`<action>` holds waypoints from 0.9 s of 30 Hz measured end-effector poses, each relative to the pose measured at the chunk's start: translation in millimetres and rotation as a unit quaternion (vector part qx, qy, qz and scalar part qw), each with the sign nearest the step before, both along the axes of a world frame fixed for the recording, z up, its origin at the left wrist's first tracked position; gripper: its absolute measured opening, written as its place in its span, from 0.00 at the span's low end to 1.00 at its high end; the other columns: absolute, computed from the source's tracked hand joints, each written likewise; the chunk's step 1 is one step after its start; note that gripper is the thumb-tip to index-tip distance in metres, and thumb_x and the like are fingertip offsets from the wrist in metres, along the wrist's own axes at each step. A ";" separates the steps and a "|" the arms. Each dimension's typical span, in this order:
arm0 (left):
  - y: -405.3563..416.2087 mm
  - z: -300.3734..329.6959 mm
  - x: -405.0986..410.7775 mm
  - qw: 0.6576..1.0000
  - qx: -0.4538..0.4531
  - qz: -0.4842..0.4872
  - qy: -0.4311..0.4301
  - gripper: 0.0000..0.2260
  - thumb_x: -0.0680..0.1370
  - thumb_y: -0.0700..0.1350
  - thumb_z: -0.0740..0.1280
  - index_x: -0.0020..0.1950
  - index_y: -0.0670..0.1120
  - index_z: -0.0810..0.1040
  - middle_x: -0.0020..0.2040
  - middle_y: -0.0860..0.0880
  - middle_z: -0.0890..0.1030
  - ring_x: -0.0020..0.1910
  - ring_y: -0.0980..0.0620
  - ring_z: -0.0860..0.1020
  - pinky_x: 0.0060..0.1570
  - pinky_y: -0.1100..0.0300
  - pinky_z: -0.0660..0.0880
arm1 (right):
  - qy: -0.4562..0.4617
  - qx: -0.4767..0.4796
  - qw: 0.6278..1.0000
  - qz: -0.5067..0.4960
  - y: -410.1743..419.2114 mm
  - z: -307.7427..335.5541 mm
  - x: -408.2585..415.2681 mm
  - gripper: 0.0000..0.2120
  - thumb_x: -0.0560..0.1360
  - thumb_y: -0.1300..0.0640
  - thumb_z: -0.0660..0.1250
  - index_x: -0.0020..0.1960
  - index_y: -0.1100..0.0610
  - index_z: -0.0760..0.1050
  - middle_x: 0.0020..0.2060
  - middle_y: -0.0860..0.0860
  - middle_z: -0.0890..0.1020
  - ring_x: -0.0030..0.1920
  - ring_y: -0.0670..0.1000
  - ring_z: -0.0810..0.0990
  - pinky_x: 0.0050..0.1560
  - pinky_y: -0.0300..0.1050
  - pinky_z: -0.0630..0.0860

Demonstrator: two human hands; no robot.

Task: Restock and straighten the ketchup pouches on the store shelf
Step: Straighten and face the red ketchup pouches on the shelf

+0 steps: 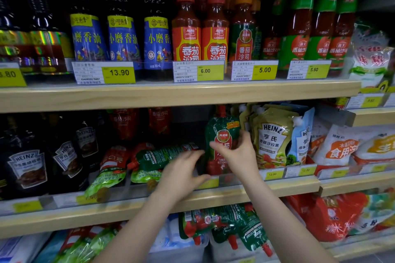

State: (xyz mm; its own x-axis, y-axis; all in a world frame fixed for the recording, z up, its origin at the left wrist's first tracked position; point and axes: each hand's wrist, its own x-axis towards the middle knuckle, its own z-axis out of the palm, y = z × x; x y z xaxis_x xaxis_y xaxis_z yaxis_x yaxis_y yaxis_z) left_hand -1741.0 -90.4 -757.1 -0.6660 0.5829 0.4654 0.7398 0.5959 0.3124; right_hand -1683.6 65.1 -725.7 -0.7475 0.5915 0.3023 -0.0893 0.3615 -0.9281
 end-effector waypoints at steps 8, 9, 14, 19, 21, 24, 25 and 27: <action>-74.1 -13.5 -16.8 0.991 -0.075 0.114 0.013 0.29 0.70 0.69 0.60 0.65 0.54 0.74 0.73 0.47 0.66 0.73 0.47 0.60 0.72 0.48 0.53 | -0.132 0.220 0.961 -0.104 -2.0 -27.1 5.0 0.30 0.65 0.44 0.74 0.58 0.53 0.62 0.53 0.53 0.80 0.50 0.60 0.80 0.44 0.52 0.76; -72.9 -13.0 -16.3 0.992 -0.053 0.112 0.006 0.30 0.69 0.70 0.58 0.64 0.54 0.76 0.72 0.47 0.68 0.73 0.47 0.61 0.72 0.48 0.53 | -0.132 0.214 0.962 -0.107 -0.2 -25.8 0.8 0.30 0.65 0.46 0.74 0.58 0.54 0.63 0.53 0.54 0.80 0.51 0.61 0.80 0.45 0.54 0.77; -68.5 -14.2 -14.4 0.992 -0.029 0.118 0.028 0.32 0.66 0.69 0.53 0.60 0.52 0.79 0.69 0.46 0.72 0.71 0.45 0.65 0.71 0.47 0.56 | -0.139 0.190 0.967 -0.100 9.3 -19.6 -27.5 0.28 0.68 0.51 0.73 0.61 0.58 0.63 0.56 0.59 0.78 0.52 0.62 0.79 0.49 0.57 0.77; -69.2 -14.9 -14.0 0.991 -0.037 0.123 0.032 0.29 0.68 0.68 0.56 0.61 0.53 0.78 0.69 0.47 0.71 0.71 0.46 0.64 0.71 0.48 0.55 | -0.148 0.182 0.966 -0.106 14.3 -18.7 -48.0 0.27 0.69 0.53 0.73 0.61 0.60 0.63 0.56 0.60 0.78 0.53 0.63 0.78 0.48 0.55 0.75; -69.2 -14.6 -12.5 0.991 -0.038 0.121 0.028 0.28 0.69 0.66 0.58 0.62 0.53 0.78 0.70 0.48 0.70 0.72 0.47 0.63 0.71 0.49 0.54 | -0.146 0.178 0.968 -0.100 15.5 -20.0 -48.7 0.28 0.69 0.52 0.73 0.61 0.60 0.63 0.56 0.60 0.78 0.53 0.62 0.78 0.48 0.54 0.75; -72.9 -12.1 -11.9 0.993 -0.019 0.115 -0.001 0.29 0.70 0.66 0.59 0.65 0.52 0.75 0.72 0.47 0.68 0.72 0.47 0.62 0.71 0.49 0.55 | -0.134 0.162 0.975 -0.076 15.7 -22.8 -38.9 0.32 0.68 0.50 0.73 0.64 0.59 0.62 0.58 0.59 0.77 0.55 0.61 0.78 0.50 0.54 0.77; -75.3 -9.6 -13.8 0.993 0.008 0.118 -0.020 0.28 0.71 0.66 0.60 0.65 0.51 0.74 0.72 0.45 0.67 0.72 0.45 0.62 0.71 0.48 0.57 | -0.124 0.162 0.976 -0.073 14.6 -24.4 -32.0 0.34 0.67 0.49 0.74 0.65 0.59 0.62 0.59 0.59 0.76 0.56 0.60 0.78 0.51 0.53 0.76; -81.4 -4.5 -20.8 0.986 0.056 0.146 -0.062 0.25 0.75 0.63 0.60 0.67 0.51 0.72 0.72 0.42 0.65 0.72 0.43 0.61 0.70 0.48 0.58 | -0.093 0.180 0.977 -0.062 10.7 -30.1 -13.5 0.34 0.67 0.48 0.74 0.66 0.58 0.63 0.60 0.57 0.75 0.57 0.58 0.77 0.51 0.50 0.75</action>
State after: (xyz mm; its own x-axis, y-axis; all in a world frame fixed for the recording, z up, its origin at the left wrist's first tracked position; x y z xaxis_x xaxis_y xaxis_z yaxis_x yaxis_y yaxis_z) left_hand -1761.8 -171.8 -761.6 -0.8535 0.3075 0.4208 0.4940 0.7344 0.4653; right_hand -1697.0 75.7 -755.8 -0.7385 0.5619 0.3728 0.1352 0.6650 -0.7345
